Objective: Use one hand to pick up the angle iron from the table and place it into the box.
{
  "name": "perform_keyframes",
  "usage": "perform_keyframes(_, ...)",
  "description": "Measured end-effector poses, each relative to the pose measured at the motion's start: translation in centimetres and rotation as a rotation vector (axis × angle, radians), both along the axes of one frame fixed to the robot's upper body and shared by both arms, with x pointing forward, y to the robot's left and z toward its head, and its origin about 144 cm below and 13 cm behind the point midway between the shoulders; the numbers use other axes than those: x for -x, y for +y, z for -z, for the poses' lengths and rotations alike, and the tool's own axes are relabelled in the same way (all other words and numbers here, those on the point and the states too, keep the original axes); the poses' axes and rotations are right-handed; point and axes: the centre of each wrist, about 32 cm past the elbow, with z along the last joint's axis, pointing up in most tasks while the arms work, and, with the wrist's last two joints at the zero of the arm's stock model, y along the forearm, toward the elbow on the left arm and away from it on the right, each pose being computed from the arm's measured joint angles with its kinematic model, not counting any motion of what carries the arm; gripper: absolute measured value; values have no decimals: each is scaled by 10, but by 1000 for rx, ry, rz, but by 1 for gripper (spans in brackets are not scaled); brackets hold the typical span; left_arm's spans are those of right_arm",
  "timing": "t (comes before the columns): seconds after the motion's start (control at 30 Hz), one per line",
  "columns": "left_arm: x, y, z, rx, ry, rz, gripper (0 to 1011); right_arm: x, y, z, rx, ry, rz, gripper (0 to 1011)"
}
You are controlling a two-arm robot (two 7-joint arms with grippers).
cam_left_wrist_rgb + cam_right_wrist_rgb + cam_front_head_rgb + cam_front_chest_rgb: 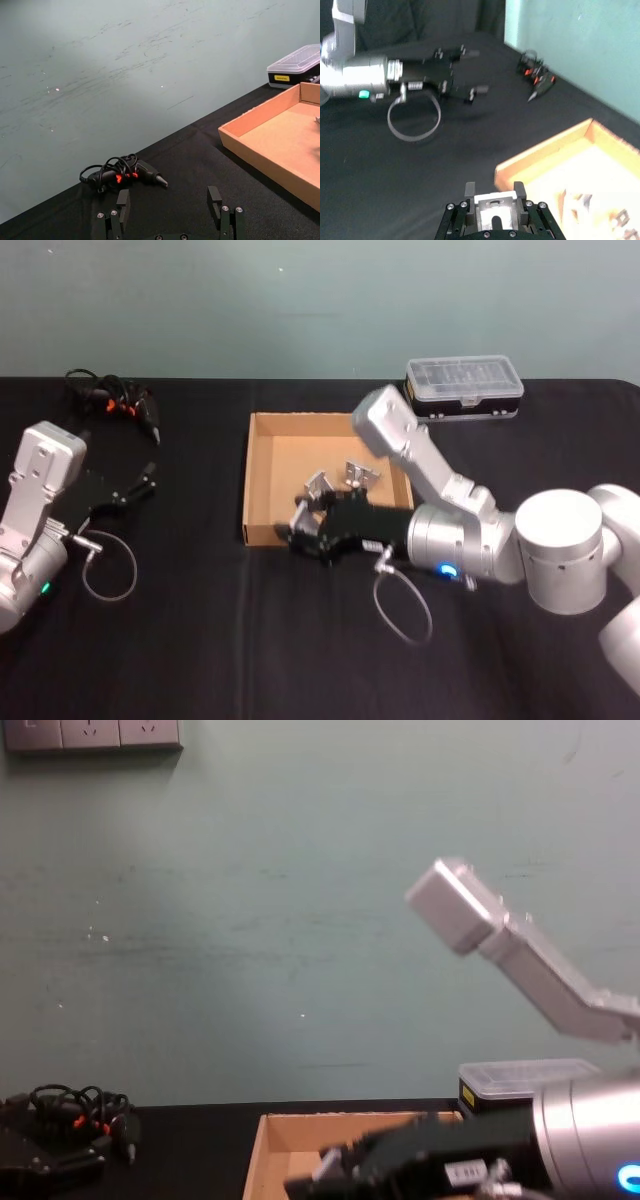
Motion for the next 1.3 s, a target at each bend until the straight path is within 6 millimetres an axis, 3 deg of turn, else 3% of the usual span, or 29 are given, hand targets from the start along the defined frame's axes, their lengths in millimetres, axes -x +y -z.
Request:
perform_keyframes(0.3,0,0,0,0,0,0,1011,-22,1,-9,-61,-53,80,459)
perform_keyframes(0.77,0,0,0,0,0,0,1011,-73,6,-2,-55,-54,258,458)
perform_keyframes(1.3,0,0,0,0,0,0,1011,-109,17,14,-16,3,316,458)
